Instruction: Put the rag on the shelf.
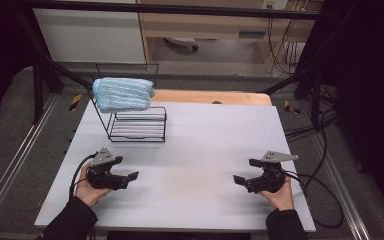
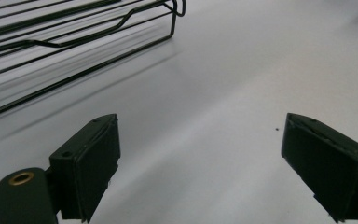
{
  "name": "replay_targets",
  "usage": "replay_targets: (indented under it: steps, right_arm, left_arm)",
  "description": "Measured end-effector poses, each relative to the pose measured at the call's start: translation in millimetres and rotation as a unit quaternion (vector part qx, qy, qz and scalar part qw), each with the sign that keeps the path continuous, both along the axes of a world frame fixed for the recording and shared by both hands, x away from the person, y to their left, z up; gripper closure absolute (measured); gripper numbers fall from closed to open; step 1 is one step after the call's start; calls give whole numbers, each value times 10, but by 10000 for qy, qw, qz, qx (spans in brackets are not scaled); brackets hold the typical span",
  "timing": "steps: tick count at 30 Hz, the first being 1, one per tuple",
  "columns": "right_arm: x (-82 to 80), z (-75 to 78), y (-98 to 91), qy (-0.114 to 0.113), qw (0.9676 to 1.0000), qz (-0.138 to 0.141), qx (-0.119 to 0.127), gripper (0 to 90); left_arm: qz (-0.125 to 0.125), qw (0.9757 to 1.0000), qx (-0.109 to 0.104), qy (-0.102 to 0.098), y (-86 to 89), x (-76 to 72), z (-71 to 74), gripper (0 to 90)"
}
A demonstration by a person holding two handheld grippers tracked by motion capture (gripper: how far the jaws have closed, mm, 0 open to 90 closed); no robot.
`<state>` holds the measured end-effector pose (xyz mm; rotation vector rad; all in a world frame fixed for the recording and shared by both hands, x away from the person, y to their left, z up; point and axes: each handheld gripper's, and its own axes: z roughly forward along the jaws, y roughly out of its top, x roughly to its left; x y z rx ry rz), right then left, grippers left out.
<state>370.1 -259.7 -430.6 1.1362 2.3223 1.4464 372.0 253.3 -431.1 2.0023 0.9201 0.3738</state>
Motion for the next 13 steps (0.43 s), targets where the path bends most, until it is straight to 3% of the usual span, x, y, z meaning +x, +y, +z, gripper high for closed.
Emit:
replay_targets:
  steps: [9,13]
  right_arm:
    - [-59,-143,-119,85,9996,-144,-224,7]
    - [-62,-143,-110,73,9997,-129,-180,7]
  left_arm:
    - [-45,10000,37,-18,30,-58,-74,119]
    - [-69,10000,69,8,23,-50,-88,118]
